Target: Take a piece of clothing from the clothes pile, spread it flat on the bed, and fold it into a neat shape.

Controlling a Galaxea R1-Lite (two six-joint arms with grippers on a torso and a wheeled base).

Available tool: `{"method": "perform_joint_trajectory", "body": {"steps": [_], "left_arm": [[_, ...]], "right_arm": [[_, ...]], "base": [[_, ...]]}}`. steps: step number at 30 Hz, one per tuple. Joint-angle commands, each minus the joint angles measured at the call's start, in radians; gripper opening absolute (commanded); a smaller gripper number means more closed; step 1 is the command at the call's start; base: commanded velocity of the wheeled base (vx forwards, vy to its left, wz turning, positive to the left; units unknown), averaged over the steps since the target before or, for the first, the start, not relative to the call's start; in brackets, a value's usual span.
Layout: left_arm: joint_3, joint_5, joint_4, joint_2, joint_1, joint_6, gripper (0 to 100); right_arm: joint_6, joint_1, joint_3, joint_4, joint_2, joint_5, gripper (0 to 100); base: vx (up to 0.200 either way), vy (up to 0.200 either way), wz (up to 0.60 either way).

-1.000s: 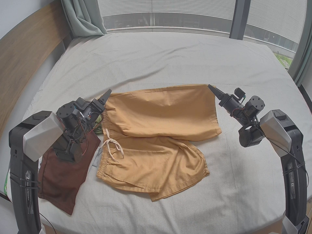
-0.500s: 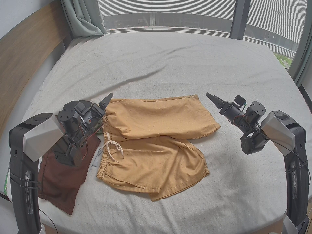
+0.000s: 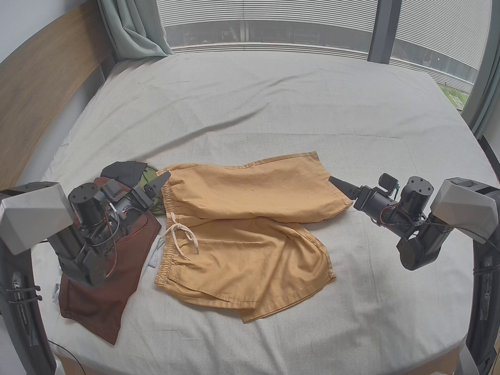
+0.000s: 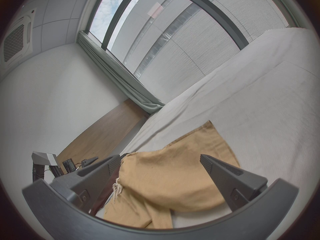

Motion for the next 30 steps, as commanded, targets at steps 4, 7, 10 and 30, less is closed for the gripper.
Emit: {"method": "perform_joint_trajectory", "body": {"steps": [4, 7, 10, 30], "left_arm": [[0.240, -0.139, 0.000, -0.269, 0.081, 0.033, 100], [0.364, -0.215, 0.000, -0.355, 0.105, 0.100, 100], [0.441, -0.255, 0.000, -0.393, 0.105, 0.136, 100], [0.537, -0.333, 0.001, -0.395, 0.115, 0.288, 100]], "right_arm": [[-0.008, 0.057, 0.288, 0.002, -0.213, 0.000, 100], [-0.013, 0.081, 0.397, 0.002, -0.273, -0.003, 100], [-0.034, 0.101, 0.458, 0.002, -0.288, -0.003, 100], [-0.151, 0.110, 0.563, 0.002, -0.300, 0.006, 100]], "base": [[0.000, 0.000, 0.00], [0.000, 0.000, 0.00], [0.000, 0.000, 0.00], [0.000, 0.000, 0.00]]}}
